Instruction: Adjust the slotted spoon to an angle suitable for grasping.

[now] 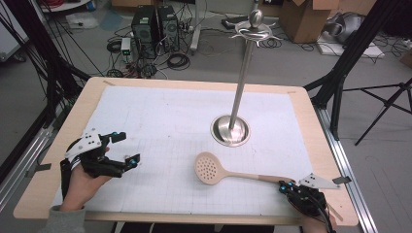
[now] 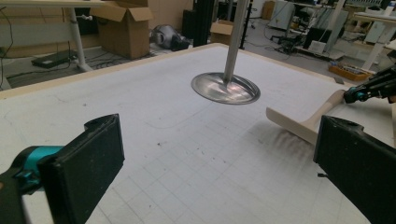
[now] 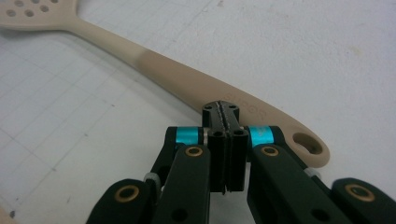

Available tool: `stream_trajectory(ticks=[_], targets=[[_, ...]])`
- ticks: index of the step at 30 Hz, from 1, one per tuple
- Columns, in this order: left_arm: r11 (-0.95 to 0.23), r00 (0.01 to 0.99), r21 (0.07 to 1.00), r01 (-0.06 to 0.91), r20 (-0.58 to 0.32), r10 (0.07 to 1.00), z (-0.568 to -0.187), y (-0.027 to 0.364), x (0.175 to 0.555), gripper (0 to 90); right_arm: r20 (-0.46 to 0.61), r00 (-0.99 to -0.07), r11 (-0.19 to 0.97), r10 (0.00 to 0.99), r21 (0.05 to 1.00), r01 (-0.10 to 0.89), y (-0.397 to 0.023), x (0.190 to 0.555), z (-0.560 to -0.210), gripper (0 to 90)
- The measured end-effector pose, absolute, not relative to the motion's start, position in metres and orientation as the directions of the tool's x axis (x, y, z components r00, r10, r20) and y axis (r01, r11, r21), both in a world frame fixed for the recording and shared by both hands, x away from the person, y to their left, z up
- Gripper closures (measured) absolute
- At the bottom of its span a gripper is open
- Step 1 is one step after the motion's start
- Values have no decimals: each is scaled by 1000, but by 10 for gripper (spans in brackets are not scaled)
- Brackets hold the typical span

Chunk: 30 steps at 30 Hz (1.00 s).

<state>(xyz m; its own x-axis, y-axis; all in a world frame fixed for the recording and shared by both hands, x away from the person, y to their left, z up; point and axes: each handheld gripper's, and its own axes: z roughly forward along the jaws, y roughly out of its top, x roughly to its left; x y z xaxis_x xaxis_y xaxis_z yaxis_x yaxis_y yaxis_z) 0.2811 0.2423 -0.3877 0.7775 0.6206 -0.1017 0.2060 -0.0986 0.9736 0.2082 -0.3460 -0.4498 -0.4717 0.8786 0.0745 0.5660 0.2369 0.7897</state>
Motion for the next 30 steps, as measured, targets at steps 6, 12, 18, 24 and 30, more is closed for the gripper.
stream_trajectory(ticks=[6, 12, 18, 24, 30], targets=[[-104, 772, 972, 210, -100, 628, -389, 245, 280, 21, 39, -453, 251, 891, 788, 562, -342, 215, -449, 900], [-101, 762, 973, 209, -98, 640, -389, 250, 276, 21, 17, -446, 267, 895, 780, 566, -336, 226, -451, 900], [-95, 748, 973, 211, -98, 657, -389, 258, 270, 22, 16, -447, 273, 895, 772, 575, -329, 239, -450, 900], [-92, 732, 974, 209, -94, 675, -389, 266, 263, 21, 0, -458, 294, 889, 766, 571, -322, 250, -449, 900], [-89, 712, 973, 212, -91, 696, -389, 275, 255, 21, -3, -470, 304, 882, 766, 567, -315, 261, -449, 900]])
